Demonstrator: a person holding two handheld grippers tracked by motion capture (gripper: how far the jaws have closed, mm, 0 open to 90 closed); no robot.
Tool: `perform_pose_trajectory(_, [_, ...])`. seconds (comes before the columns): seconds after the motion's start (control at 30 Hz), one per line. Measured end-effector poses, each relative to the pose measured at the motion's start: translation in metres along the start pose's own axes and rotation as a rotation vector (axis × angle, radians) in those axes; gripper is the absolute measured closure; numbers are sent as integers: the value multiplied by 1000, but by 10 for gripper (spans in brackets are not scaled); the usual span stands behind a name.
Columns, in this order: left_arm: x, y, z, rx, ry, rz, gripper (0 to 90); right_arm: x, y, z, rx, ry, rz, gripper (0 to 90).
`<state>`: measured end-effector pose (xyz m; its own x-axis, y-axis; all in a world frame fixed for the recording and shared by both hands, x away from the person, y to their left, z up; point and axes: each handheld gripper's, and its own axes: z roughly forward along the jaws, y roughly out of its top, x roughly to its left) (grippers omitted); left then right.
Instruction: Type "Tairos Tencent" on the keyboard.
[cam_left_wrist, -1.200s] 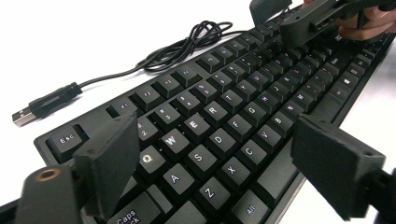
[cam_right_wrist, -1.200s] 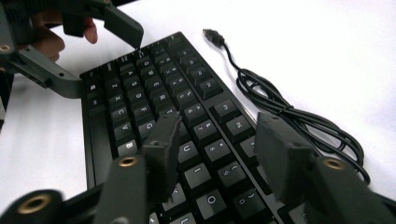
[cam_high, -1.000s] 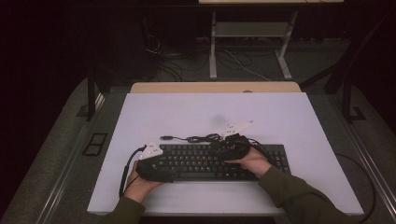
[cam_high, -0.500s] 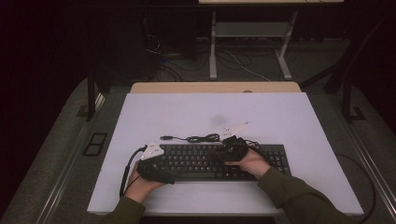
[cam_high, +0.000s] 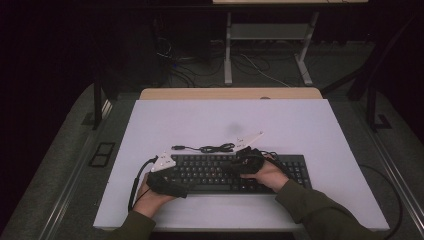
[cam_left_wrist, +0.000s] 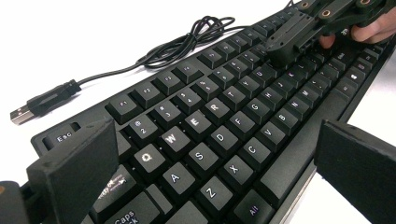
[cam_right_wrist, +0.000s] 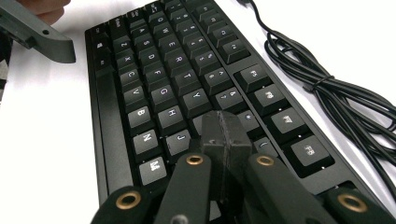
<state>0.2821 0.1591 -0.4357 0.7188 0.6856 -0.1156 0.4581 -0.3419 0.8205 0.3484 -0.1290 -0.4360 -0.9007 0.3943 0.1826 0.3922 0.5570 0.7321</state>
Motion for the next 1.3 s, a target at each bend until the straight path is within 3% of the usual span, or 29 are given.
perform_pose_trajectory(0.7, [1,-1,-1,5,1,5,0,1,1,1,18,-7,0,880])
perform_pose_trajectory(0.97, [0,-1,-1,4,3,5,0,0,1,-3,-16,-13,0,765])
perform_pose_trajectory(1.3, [0,0,-1,4,-1,11,6,-3,0,-9,-59,-31,18,542])
